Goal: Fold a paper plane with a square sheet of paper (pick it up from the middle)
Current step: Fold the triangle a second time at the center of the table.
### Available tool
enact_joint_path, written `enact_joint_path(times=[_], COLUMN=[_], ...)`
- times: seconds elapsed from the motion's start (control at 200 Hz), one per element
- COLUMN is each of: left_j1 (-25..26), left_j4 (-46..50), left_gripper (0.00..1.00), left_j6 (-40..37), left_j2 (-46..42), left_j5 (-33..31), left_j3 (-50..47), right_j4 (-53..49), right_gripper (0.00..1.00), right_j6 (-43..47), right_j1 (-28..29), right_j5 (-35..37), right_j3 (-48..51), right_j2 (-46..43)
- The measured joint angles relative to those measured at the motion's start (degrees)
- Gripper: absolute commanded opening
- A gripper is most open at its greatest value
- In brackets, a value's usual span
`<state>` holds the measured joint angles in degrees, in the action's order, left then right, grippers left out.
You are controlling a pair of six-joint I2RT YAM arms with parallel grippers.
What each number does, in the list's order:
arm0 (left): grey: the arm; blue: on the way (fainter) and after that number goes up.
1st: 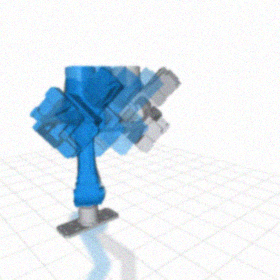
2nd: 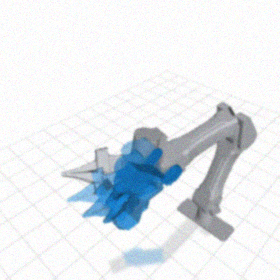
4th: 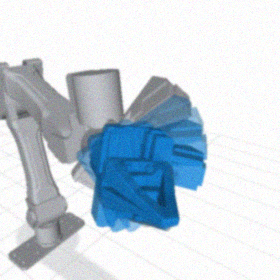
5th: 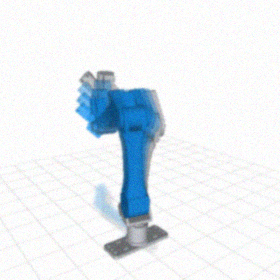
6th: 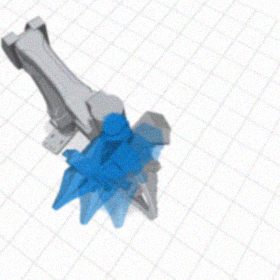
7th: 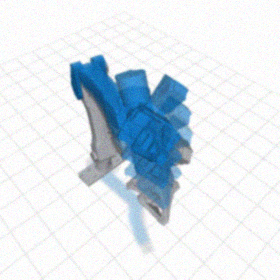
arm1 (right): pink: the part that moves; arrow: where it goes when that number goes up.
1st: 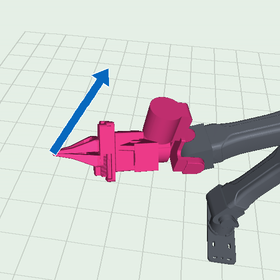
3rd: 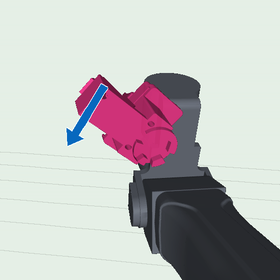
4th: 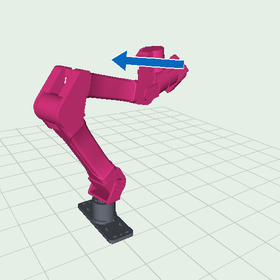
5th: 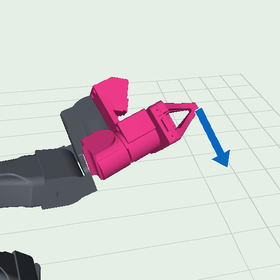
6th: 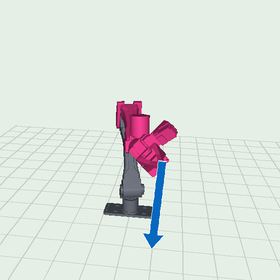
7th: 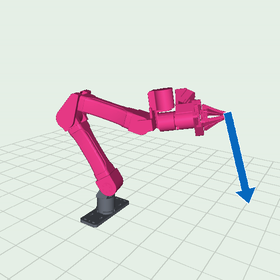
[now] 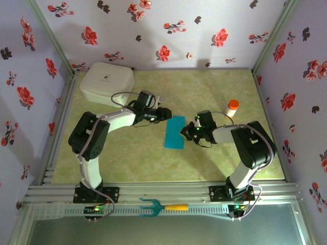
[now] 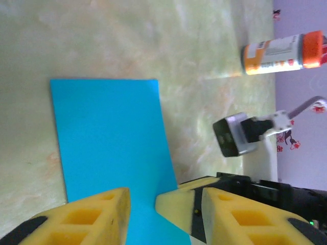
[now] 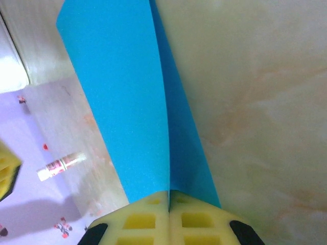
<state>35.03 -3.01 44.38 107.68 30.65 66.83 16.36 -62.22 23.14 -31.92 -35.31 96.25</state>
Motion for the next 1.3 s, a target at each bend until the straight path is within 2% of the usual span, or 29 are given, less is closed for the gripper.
enact_joint_path(times=[0.075,0.135,0.185,0.325,0.495,0.55,0.865,0.975,1.09,1.305], left_j1=[0.61,1.49,2.43,6.71,12.63,14.69,27.98,32.09,34.1,34.34], left_j4=[-0.48,-0.66,-1.22,-3.8,-3.98,-3.67,2.49,3.72,5.05,6.1], left_gripper=[0.43,0.37,0.38,0.39,0.44,0.44,0.62,0.67,0.68,0.67], left_j6=[-1.33,-2.6,-3.78,-6.34,-11.63,-14.19,-31.21,-35.1,-37.88,-39.56], left_j2=[-1.51,-2.01,-2.34,-5.16,-7.19,-7.96,-8.81,-7.91,-6.19,-4.0], left_j5=[-0.66,-1.03,-1.9,-5.49,-9.84,-12.74,-33.94,-39.56,-43.98,-49.96], left_j3=[-1.03,-1.88,-3.13,-8.98,-9.79,-9.79,-7.56,-6.45,-5.46,-5.07], right_j4=[-0.46,-1.86,-2.84,-5.05,-7.1,-7.41,-7.74,-7.74,-7.69,-7.72], right_gripper=[0.15,0.17,0.19,0.17,0.16,0.16,0.12,0.12,0.12,0.12], right_j6=[-0.26,0.55,1.27,3.78,5.68,6.08,6.73,6.73,6.71,6.69], right_j1=[-0.02,-0.07,-0.15,-0.9,-1.49,-1.51,-1.55,-1.66,-1.79,-1.79], right_j5=[0.26,0.22,0.11,-0.74,-1.64,-1.97,-3.15,-3.52,-3.78,-3.93], right_j3=[-0.15,-1.01,-1.86,-3.5,-4.5,-4.72,-5.33,-5.38,-5.38,-5.38], right_j2=[-0.42,-0.57,-0.57,-0.57,-0.57,-0.57,-0.57,-0.55,-0.55,-0.55])
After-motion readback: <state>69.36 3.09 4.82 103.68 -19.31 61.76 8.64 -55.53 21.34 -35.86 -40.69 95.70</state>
